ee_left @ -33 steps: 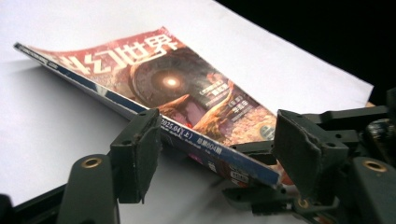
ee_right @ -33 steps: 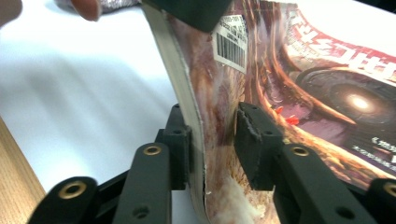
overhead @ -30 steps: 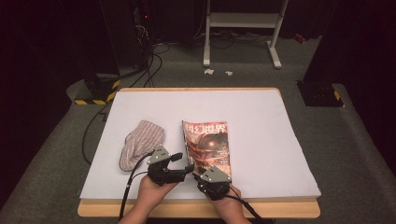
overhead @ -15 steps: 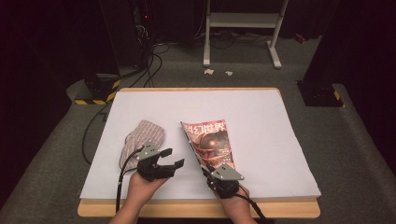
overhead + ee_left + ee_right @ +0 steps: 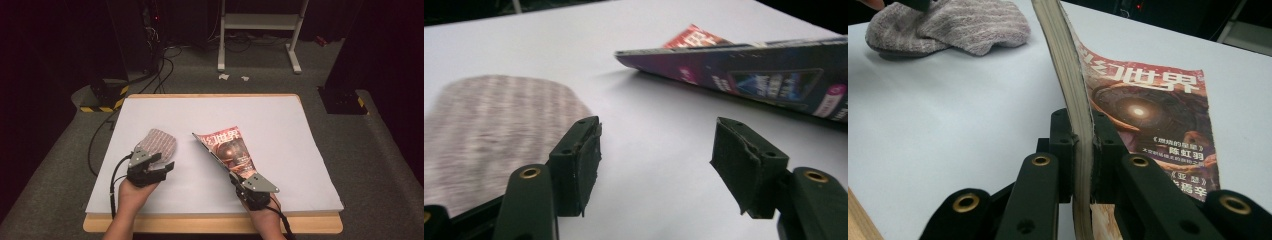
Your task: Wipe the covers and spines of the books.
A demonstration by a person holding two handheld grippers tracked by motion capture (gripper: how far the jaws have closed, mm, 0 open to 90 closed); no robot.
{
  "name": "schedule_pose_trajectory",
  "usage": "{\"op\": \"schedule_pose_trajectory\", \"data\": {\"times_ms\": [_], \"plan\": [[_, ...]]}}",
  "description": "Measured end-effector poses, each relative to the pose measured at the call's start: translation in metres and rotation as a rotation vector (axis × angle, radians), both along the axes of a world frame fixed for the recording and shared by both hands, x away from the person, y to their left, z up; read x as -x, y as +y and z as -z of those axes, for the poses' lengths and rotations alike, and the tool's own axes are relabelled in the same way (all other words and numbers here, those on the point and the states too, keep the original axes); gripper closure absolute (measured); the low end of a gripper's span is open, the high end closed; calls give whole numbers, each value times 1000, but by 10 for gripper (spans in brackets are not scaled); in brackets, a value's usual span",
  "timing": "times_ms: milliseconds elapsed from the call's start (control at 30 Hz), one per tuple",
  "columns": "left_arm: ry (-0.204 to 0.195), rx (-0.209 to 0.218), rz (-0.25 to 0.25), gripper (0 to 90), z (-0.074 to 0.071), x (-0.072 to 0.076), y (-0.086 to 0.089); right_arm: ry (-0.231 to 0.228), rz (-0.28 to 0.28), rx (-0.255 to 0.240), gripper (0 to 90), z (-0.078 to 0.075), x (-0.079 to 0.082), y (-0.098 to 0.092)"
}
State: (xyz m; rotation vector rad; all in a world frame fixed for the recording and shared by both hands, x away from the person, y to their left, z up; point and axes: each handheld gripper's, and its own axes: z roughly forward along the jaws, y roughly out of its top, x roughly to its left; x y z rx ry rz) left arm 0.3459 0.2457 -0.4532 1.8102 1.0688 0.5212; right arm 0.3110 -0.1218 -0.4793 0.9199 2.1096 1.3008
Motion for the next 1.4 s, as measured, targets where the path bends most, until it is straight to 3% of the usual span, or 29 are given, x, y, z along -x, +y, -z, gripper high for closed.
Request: {"op": "schedule_pose_trajectory", "data": {"times_ms": [133,267,333,467,567,700,767,833,1000,1167,1300,1400], "plan": [[-25,-17,-52,362,-3,-1,20,20,4,-15,826,-2,-2,-5],[-34,-49,-136,333,2,-4,45,32,-2,-36,831,-3,-3,-10],[-15,-63,-162,313,8,-8,55,40,-2,-55,840,-4,-4,-13],[44,-19,-176,289,22,-16,70,67,-8,-92,844,-5,-6,-16],[112,-3,-163,284,32,-25,70,73,-10,-104,845,-6,-6,-16],[169,-9,-153,283,42,-35,65,90,-19,-158,845,-8,-7,-19],[184,-33,-151,292,46,-38,62,83,-21,-140,844,-7,-6,-18],[199,-86,-151,308,50,-39,59,84,-24,-133,844,-5,-6,-17],[168,-165,-164,362,53,-37,51,87,-23,-144,842,-3,-7,-20],[139,-202,-172,475,54,-35,47,87,-25,-138,840,-3,-7,-18],[132,-174,-167,614,53,-32,46,86,-30,-137,839,-2,-7,-19],[128,-98,-129,667,52,-30,48,86,-38,-137,834,-1,-8,-19]]}}
